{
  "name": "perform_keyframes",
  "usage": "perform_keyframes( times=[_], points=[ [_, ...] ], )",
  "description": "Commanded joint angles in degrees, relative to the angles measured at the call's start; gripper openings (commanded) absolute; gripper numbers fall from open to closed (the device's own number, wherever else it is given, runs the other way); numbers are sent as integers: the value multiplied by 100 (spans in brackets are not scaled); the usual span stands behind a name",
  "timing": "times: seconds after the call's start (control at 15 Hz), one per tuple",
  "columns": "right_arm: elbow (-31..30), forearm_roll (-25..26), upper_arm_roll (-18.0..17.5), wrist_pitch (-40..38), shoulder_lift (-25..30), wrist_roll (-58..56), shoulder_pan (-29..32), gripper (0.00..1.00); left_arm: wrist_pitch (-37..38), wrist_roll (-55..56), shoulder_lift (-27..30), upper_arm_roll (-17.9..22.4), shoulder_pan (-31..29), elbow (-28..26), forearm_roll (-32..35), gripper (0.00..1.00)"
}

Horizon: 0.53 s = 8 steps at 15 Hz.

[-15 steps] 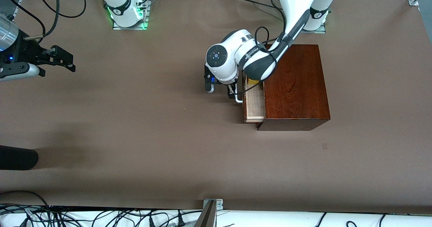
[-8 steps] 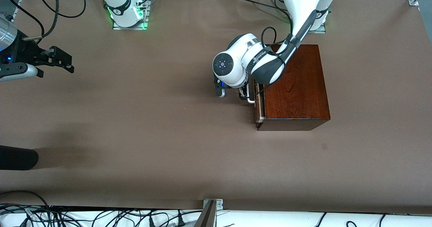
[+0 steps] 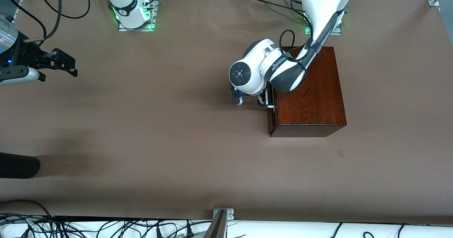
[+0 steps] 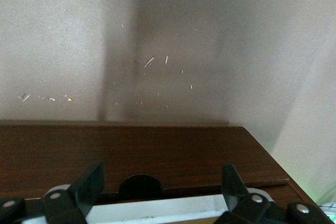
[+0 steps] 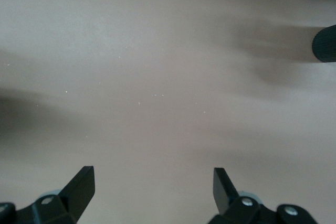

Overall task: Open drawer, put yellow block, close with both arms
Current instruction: 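Push the drawer shut into the box with the left gripper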

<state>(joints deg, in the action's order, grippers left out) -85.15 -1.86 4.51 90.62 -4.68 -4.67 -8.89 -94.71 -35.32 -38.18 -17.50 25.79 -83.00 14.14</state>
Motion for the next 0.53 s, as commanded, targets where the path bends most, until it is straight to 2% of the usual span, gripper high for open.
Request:
perform_keyframes(
  times=[0.0, 0.2, 0.47],
  points=[
    [-63, 63, -20, 26, 98, 80, 10, 100, 128, -45, 197, 45, -83, -155, 169, 100],
    [-63, 63, -20, 35, 98, 80, 10, 100, 102, 286, 538, -34, -74, -129, -59, 100],
    [-63, 54, -20, 61, 98, 89, 10, 100, 180, 1156, 1206, -35, -92, -129, -929, 100]
  ],
)
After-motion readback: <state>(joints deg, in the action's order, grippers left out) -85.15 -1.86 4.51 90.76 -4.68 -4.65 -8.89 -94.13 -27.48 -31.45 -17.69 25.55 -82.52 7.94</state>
